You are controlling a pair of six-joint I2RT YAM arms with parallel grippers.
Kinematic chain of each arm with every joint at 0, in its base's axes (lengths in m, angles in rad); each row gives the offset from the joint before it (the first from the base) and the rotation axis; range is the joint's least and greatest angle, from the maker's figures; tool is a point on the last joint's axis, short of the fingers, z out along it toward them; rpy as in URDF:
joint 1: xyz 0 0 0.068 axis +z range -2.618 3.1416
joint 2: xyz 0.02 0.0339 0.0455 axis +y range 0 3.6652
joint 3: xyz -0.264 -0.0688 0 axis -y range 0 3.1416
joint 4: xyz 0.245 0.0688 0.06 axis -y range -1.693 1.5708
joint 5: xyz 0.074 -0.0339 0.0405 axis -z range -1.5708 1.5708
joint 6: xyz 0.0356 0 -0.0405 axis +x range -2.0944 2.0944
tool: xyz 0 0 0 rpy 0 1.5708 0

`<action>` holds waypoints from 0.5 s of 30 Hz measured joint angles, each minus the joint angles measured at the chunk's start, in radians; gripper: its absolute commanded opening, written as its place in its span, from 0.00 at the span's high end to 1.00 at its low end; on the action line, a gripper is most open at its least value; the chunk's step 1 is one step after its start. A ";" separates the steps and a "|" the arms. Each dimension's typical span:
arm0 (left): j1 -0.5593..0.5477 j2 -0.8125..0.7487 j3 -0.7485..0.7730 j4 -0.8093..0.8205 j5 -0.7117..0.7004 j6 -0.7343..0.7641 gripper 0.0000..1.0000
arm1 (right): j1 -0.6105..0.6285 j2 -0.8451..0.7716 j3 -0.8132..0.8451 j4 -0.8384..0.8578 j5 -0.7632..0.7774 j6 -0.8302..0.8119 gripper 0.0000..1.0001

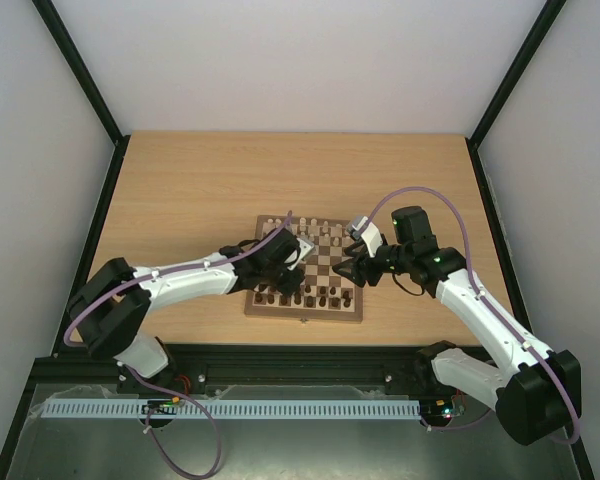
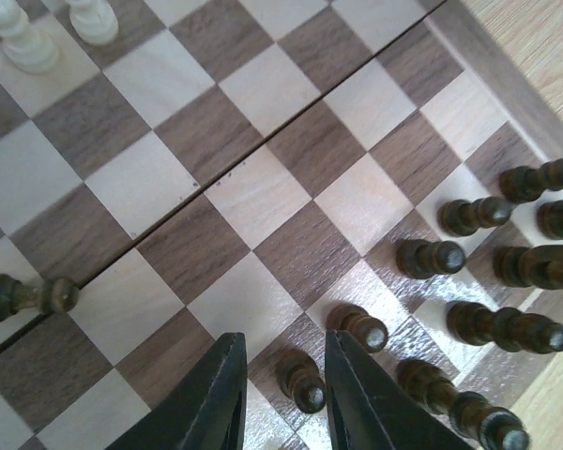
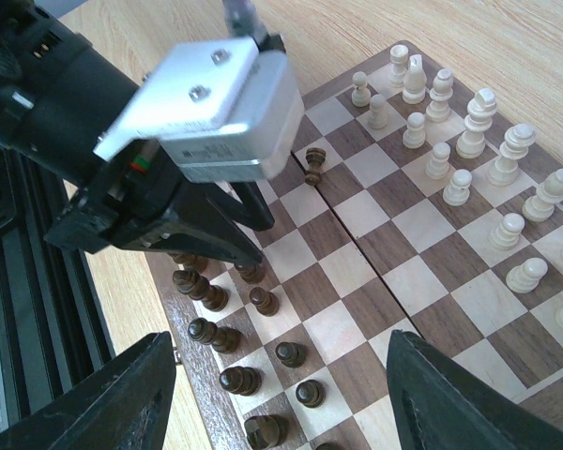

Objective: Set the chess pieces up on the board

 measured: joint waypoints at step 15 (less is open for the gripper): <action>0.145 -0.200 0.000 -0.030 -0.051 -0.067 0.51 | 0.002 0.056 0.009 -0.003 -0.008 0.000 0.46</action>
